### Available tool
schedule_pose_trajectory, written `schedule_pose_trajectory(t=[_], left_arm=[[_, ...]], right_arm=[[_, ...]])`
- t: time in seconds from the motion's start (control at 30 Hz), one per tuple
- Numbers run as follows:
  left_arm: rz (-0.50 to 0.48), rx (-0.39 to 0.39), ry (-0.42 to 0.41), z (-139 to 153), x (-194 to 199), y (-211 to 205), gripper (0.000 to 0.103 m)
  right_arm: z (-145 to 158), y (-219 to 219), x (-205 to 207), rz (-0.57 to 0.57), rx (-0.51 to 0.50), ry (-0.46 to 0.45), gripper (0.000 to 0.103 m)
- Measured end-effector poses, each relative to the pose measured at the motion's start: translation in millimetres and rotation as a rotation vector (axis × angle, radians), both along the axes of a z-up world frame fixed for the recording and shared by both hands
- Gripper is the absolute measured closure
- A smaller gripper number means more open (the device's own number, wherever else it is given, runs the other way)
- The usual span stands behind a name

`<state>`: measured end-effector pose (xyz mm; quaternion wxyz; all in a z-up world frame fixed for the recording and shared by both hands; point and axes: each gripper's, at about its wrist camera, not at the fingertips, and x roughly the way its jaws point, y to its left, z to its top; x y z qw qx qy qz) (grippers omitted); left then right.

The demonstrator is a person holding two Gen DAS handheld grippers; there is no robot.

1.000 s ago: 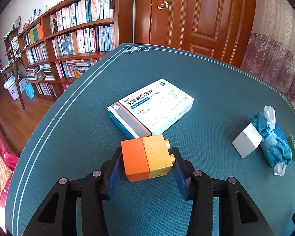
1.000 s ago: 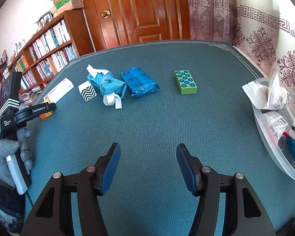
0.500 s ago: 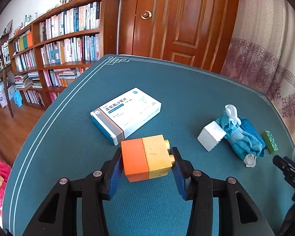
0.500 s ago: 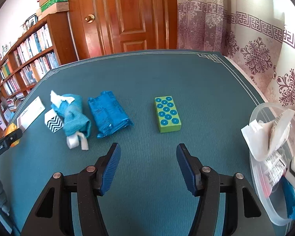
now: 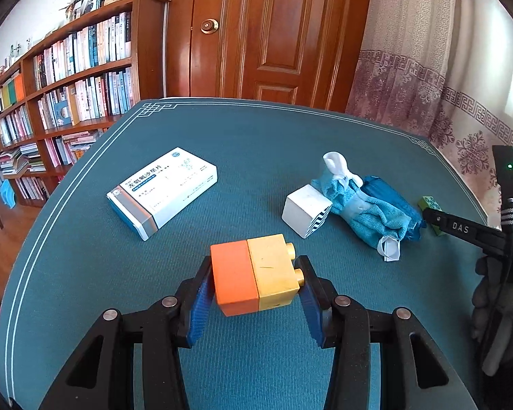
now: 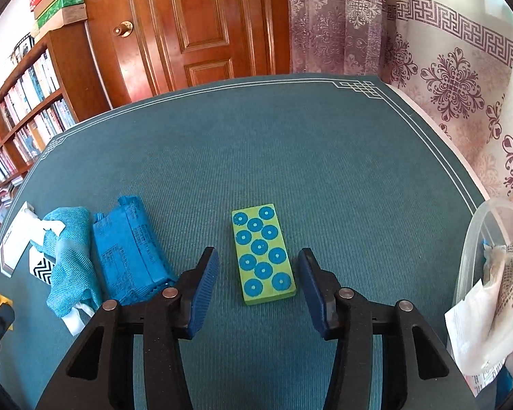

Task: Organize objects
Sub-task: 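Grasp the orange-yellow brick with the left tool while the right tool grasps the green dotted block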

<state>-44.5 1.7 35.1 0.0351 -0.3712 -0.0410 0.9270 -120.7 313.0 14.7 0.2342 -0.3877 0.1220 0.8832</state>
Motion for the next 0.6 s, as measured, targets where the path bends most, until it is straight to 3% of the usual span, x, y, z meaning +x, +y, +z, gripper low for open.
schedule_pose_trajectory(t=[0.13,0.6], left_arm=[[-0.010,0.019,-0.008,-0.2,0.0,-0.2,0.054],[-0.056,0.016,0.000,0.8,7.2,12.6,0.054]], right_arm=[[-0.9,-6.8,1.1,0.013,0.051,-0.014,0.073],[0.1,-52.1,56.9,0.111,-0.024,0.012,0.073]])
